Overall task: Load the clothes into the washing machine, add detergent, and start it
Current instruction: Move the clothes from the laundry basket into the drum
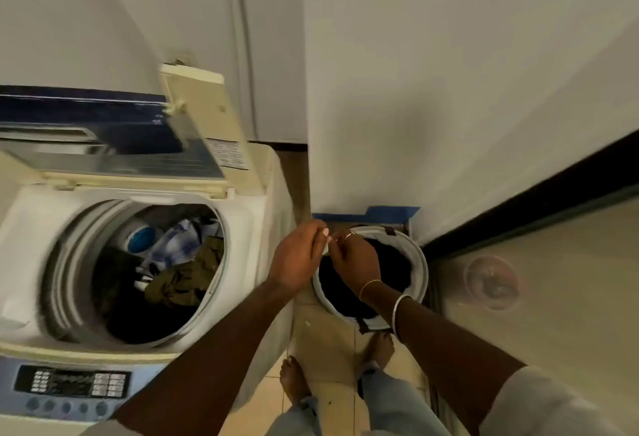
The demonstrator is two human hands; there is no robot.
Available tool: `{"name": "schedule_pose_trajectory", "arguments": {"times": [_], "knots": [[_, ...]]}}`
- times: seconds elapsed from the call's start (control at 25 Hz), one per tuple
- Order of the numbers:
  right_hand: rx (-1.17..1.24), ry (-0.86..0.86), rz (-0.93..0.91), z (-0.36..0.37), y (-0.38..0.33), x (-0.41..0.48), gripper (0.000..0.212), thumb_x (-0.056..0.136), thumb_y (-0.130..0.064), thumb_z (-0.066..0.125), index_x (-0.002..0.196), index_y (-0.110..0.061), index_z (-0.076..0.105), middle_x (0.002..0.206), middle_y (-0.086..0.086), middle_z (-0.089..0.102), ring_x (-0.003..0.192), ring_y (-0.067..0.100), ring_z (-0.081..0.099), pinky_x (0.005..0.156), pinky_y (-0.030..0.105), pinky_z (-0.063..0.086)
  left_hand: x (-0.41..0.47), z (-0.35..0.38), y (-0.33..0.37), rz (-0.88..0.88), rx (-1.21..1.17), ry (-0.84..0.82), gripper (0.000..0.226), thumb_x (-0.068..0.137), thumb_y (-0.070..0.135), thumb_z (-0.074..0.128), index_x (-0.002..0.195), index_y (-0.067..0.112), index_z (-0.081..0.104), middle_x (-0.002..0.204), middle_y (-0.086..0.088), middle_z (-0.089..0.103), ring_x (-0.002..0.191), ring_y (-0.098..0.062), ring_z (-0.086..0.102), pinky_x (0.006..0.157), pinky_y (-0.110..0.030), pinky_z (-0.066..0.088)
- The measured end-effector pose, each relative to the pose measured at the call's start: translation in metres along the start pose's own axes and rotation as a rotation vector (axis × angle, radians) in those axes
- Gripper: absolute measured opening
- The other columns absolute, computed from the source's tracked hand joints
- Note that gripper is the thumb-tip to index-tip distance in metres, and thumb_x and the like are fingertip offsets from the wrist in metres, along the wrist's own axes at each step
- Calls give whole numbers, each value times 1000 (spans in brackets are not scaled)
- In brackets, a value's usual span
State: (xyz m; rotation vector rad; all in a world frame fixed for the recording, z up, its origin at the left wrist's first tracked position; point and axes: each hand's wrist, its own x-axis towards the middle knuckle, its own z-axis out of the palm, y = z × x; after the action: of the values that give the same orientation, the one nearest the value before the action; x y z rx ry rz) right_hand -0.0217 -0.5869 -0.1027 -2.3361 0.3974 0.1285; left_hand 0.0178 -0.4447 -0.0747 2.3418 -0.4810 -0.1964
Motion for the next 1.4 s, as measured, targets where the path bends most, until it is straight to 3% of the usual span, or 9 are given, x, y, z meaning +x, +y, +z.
{"name": "schedule_pose_trajectory", "arguments": {"times": [0.24, 0.4, 0.6, 0.76, 0.84, 0.96, 1.04, 1.2, 1.4], "knots": [[-61, -131, 113, -13, 115, 36, 22, 96, -46, 50, 102, -27, 60, 97, -4, 67, 88, 16, 64, 82, 35, 54, 46, 111, -10, -149, -54, -183, 20, 103, 30, 49, 114, 20, 61, 98, 11, 59, 87, -5, 56, 78, -20, 43], [-254, -409, 183, 17, 213, 76, 55, 91, -46, 60, 138, -19, 48, 135, 8, 54, 123, 30, 53, 101, 45, 48, 55, 205, -67, -320, 22, -421, 27, 95, 26, 59, 118, 13, 60, 119, -7, 59, 108, -24, 60, 93, -39, 50], [-532, -653, 167, 93, 335, 120, 94, 81, -56, 69, 155, -27, 18, 157, 13, 21, 144, 42, 20, 108, 59, 38, 43, 320, -148, -467, 128, -686, 71, 85, 32, 71, 145, 13, 37, 143, -16, 40, 131, -36, 46, 106, -44, 43], [-695, -697, 57, 156, 399, 151, 131, 64, -65, 77, 154, -35, -15, 162, 15, -12, 148, 47, -5, 110, 72, 20, 44, 410, -211, -471, 351, -768, 142, 55, 63, 82, 155, 26, -11, 161, -18, 7, 145, -46, 17, 112, -61, 31], [-721, -702, 88, 180, 420, 160, 140, 62, -60, 82, 150, -36, -25, 161, 16, -20, 147, 49, -7, 108, 76, 18, 42, 449, -232, -466, 480, -760, 151, 50, 70, 81, 152, 31, -23, 162, -20, -7, 147, -49, 6, 113, -65, 24], [-772, -669, 136, 198, 439, 167, 121, 78, -59, 69, 152, -33, -24, 161, 25, -7, 145, 51, 9, 106, 74, 27, 40, 481, -249, -477, 532, -672, 139, 63, 63, 79, 153, 30, -21, 159, -25, 4, 142, -48, 22, 110, -59, 33], [-857, -658, 93, 199, 447, 166, 107, 87, -50, 63, 155, -24, -15, 155, 27, 18, 138, 49, 27, 100, 65, 41, 37, 489, -263, -452, 559, -646, 103, 84, 48, 67, 157, 22, -2, 154, -25, 20, 134, -42, 39, 109, -49, 40], [-921, -685, -50, 183, 441, 159, 47, 96, -25, 56, 142, -16, 46, 139, 16, 43, 115, 40, 52, 83, 45, 54, 46, 470, -264, -448, 352, -613, 36, 99, 21, 47, 133, 10, 54, 133, -20, 55, 122, -35, 55, 107, -41, 42], [-579, -521, -8, 139, 384, 117, 29, 91, -32, 53, 112, -16, 66, 125, 8, 53, 88, 33, 63, 67, 34, 49, 54, 415, -195, -738, -49, -313, 31, 85, 29, 47, 100, 11, 68, 99, -18, 67, 97, -39, 62, 92, -44, 51]]}}
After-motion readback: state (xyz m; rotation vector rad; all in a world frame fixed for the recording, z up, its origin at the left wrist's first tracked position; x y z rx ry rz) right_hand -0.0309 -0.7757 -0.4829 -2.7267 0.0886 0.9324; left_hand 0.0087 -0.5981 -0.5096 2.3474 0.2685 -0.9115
